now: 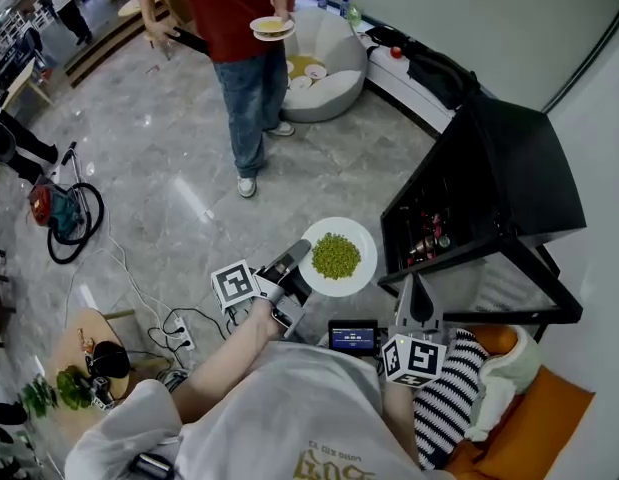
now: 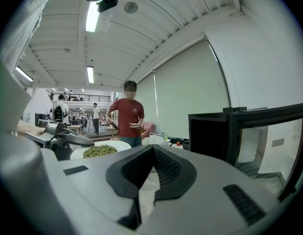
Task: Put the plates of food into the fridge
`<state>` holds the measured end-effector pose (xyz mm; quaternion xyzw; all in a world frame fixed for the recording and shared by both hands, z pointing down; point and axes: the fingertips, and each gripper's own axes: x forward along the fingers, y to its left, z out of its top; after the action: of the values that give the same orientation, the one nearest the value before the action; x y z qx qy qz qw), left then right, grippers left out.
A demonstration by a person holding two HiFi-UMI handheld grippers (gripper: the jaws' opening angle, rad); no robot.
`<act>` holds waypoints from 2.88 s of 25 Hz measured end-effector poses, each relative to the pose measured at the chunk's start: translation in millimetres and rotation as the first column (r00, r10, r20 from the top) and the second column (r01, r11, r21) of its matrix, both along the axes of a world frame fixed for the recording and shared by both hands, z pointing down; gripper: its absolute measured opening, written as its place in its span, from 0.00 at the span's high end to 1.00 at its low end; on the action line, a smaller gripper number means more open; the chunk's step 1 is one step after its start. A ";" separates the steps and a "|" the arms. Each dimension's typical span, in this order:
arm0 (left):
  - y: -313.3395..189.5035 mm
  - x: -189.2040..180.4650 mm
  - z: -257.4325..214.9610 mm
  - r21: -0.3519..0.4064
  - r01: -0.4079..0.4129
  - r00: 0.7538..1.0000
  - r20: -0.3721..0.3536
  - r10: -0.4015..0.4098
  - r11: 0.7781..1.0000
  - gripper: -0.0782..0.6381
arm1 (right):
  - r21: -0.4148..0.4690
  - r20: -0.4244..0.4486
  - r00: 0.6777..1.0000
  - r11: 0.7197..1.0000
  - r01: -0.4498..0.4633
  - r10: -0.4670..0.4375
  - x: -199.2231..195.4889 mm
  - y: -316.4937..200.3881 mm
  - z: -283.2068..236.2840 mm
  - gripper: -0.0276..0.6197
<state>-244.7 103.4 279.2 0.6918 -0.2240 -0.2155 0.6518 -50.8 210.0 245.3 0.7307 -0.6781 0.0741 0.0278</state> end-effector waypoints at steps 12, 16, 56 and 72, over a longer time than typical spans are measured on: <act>32.4 0.4 2.5 -0.011 0.055 0.999 0.001 -0.055 0.998 0.87 | -0.003 0.039 0.997 0.998 0.063 -0.063 6.4 20.1 8.0 0.94; 37.0 -0.4 6.6 -0.019 0.080 0.997 -0.005 -0.080 0.997 0.87 | 0.000 0.034 0.997 0.998 0.065 -0.065 12.2 22.7 10.4 0.94; -137.2 53.4 0.9 -0.045 -0.020 0.998 -0.061 0.017 0.999 0.87 | -0.011 0.021 0.998 0.999 -0.052 0.052 57.5 -131.0 8.8 0.94; -198.8 51.5 0.5 -0.061 -0.054 0.997 -0.061 0.050 0.997 0.87 | -0.007 0.032 0.995 0.995 -0.096 0.096 54.6 -187.3 15.8 0.94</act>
<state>-193.2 -95.4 279.7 0.6699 -0.1929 -0.2118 0.6850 3.7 22.6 261.1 0.7610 -0.6424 0.0890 0.0155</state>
